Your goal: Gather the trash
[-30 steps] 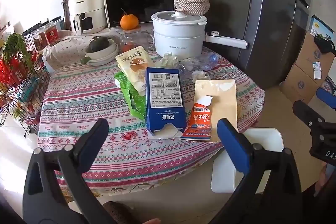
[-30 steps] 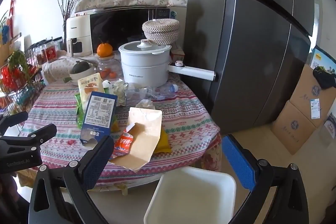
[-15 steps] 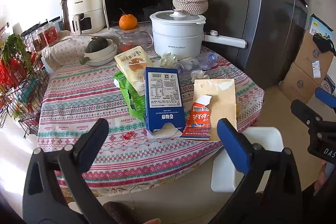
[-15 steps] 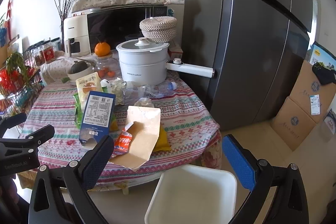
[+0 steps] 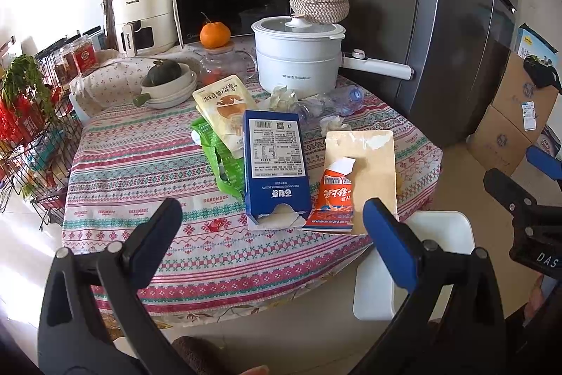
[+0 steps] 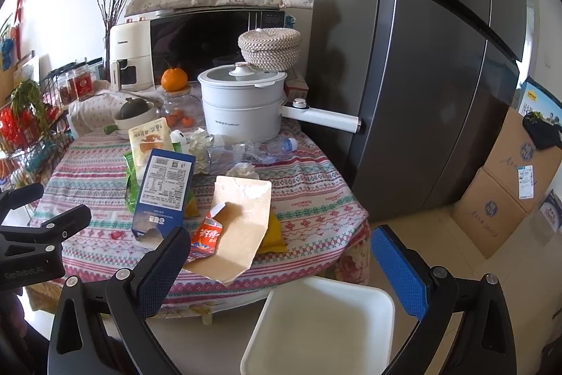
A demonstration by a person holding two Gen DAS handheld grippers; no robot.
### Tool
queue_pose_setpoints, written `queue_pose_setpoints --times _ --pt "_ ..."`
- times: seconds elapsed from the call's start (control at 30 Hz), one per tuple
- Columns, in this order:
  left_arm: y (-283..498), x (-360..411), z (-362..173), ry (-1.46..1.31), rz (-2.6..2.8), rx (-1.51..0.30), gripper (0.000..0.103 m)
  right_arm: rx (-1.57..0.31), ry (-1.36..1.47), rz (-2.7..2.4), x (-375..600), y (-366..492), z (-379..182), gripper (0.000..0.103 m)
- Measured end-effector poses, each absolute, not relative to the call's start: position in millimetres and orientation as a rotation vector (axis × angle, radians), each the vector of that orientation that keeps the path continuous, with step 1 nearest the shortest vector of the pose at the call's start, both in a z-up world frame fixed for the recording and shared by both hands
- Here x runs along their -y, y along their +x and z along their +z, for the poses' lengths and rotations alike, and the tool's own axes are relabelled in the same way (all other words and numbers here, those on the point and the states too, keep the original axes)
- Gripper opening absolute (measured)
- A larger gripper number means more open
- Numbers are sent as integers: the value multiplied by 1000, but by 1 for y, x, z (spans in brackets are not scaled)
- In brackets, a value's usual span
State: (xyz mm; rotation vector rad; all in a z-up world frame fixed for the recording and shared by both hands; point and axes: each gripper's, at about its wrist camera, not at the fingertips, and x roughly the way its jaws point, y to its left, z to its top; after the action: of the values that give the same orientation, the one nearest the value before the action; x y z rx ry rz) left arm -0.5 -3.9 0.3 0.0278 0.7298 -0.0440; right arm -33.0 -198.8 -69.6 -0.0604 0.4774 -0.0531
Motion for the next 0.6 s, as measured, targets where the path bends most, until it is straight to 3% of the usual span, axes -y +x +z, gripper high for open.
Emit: queue_pose_setpoints --times 0.6 --pt "1 1 -4 29 -41 -741 102 -478 -71 -51 195 -33 -71 103"
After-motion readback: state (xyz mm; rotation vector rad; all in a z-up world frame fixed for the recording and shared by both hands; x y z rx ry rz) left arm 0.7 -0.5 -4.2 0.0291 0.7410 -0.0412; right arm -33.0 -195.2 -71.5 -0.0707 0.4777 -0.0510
